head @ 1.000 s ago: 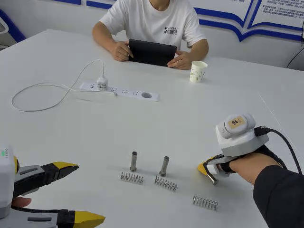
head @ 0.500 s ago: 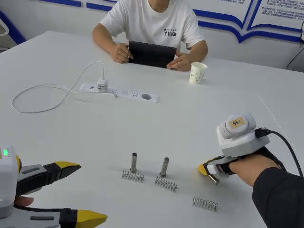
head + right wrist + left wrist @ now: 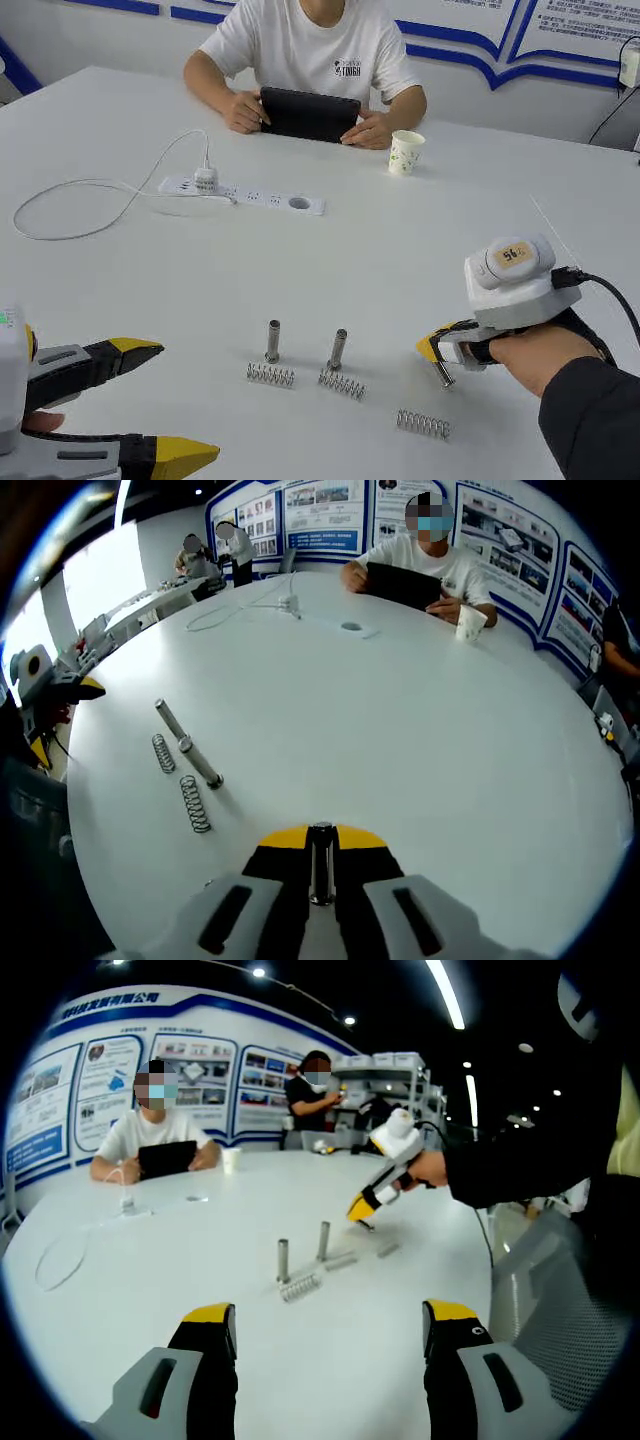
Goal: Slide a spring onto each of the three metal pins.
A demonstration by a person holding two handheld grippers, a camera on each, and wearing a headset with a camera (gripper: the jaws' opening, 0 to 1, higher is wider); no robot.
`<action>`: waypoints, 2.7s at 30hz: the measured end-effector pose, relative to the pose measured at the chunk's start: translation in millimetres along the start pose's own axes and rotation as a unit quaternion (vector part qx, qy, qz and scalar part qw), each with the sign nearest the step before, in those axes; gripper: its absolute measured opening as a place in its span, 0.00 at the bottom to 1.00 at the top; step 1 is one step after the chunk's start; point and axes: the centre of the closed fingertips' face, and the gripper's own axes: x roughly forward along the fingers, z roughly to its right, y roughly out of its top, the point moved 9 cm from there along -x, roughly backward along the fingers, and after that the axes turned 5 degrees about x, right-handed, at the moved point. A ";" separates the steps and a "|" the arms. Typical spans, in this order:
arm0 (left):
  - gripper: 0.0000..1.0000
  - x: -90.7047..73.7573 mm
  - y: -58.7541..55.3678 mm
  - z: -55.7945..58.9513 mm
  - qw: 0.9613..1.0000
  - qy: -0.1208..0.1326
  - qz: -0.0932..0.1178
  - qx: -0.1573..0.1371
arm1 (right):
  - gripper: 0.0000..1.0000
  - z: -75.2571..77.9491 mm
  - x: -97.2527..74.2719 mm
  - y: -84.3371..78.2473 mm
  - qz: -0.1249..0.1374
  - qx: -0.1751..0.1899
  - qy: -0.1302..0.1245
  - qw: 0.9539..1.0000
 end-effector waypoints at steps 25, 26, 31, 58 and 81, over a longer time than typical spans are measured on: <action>0.77 -1.5 4.9 3.0 1.000 -0.002 0.002 0.008 | 0.09 -9.4 -13.5 0.6 0.030 -0.009 -0.002 0.999; 0.77 -1.6 4.9 3.1 1.000 -0.002 0.002 0.007 | 0.09 -9.5 -13.4 0.5 0.030 -0.009 -0.001 1.000; 0.77 -2.5 5.0 3.7 1.000 -0.002 0.002 0.008 | 0.09 -10.4 -13.9 0.1 0.036 -0.008 -0.002 0.999; 0.77 -3.5 7.4 7.4 1.000 -0.004 0.000 0.012 | 0.09 -13.1 -17.4 -3.1 0.049 -0.001 0.002 0.999; 0.77 0.2 8.1 8.9 1.000 -0.010 0.003 0.010 | 0.09 -13.9 -22.3 -7.0 0.056 0.006 -0.001 0.998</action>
